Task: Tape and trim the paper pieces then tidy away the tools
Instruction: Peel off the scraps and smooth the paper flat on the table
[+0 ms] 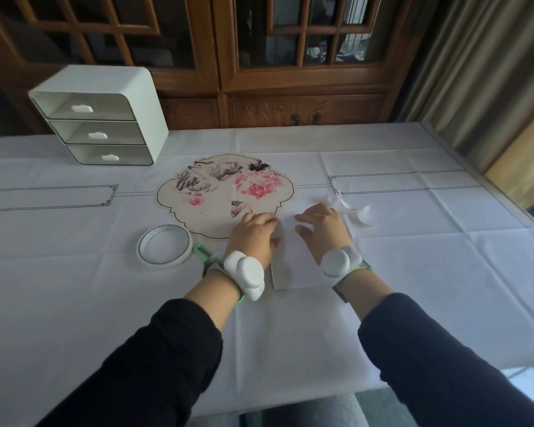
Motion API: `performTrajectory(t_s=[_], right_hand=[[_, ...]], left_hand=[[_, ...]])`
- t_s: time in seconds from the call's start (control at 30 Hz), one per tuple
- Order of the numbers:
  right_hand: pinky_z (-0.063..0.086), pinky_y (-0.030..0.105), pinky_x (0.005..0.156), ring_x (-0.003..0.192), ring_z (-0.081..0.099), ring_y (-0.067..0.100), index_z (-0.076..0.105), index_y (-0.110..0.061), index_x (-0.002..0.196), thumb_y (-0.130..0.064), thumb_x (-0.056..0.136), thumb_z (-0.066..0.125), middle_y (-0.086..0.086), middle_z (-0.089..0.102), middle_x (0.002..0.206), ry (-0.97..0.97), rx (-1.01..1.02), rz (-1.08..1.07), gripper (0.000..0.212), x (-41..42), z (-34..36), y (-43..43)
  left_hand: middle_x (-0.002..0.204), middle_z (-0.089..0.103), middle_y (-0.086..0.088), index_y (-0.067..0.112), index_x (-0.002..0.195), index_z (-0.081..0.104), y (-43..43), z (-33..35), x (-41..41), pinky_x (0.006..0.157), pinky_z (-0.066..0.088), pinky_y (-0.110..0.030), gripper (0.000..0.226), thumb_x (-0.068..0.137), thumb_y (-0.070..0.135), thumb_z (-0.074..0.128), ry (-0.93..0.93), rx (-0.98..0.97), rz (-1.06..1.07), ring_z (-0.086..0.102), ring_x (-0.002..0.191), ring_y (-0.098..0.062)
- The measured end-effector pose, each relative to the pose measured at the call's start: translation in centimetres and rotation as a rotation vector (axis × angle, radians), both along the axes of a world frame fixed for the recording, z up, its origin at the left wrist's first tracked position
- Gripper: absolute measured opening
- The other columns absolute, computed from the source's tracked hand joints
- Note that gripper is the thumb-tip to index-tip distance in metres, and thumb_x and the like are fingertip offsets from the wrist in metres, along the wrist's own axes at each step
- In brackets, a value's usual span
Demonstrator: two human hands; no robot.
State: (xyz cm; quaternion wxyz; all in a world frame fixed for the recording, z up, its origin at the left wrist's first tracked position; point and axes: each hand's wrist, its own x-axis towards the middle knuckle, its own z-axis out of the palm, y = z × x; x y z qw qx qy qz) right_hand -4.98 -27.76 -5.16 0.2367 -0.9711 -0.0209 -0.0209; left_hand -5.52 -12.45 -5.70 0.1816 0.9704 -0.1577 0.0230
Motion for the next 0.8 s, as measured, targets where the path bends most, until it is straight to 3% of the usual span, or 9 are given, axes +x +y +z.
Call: performTrajectory(t_s=[0.17,0.33,0.53,0.8], right_hand=[[0.035,0.029,0.1,0.129,0.035,0.023,0.053,-0.02,0.134,-0.026,0.098,0.046,0.001,0.045,0.137,-0.038,-0.122,0.045,0.038,-1.0,-0.7,0.0],[0.036,0.033,0.106,0.136,0.029,0.02,0.037,-0.017,0.143,-0.037,0.098,0.038,-0.003,0.036,0.146,-0.069,-0.252,0.078,0.049,-2.2,-1.8,0.1],[0.013,0.031,0.119,0.144,0.017,0.019,0.018,-0.012,0.15,-0.048,0.097,0.034,0.0,0.02,0.156,-0.028,-0.287,0.123,0.066,-3.3,-2.1,0.3],[-0.004,0.035,0.121,0.148,-0.007,0.012,0.0,-0.02,0.152,-0.061,0.093,0.028,-0.006,-0.005,0.16,0.095,-0.305,0.114,0.077,-4.9,-2.0,0.2]], left_hand=[[0.149,0.037,0.004,0.013,0.133,0.047,0.4,-0.3,-0.7,0.105,0.031,-0.031,0.054,0.088,0.041,0.054,0.007,0.044,-0.024,0.033,0.132,-0.022],[0.155,0.025,0.003,0.014,0.141,0.036,0.8,0.0,-1.3,0.112,0.023,-0.028,0.067,0.085,0.046,0.056,0.073,0.063,-0.055,0.024,0.141,-0.016],[0.157,0.018,0.007,0.02,0.145,0.028,2.1,0.4,-2.6,0.116,0.016,-0.029,0.077,0.082,0.053,0.057,0.151,0.088,-0.098,0.013,0.145,-0.013],[0.159,0.01,0.003,0.015,0.148,0.018,1.8,1.3,-3.0,0.117,0.012,-0.028,0.082,0.084,0.049,0.057,0.225,0.17,-0.118,0.008,0.146,-0.014]])
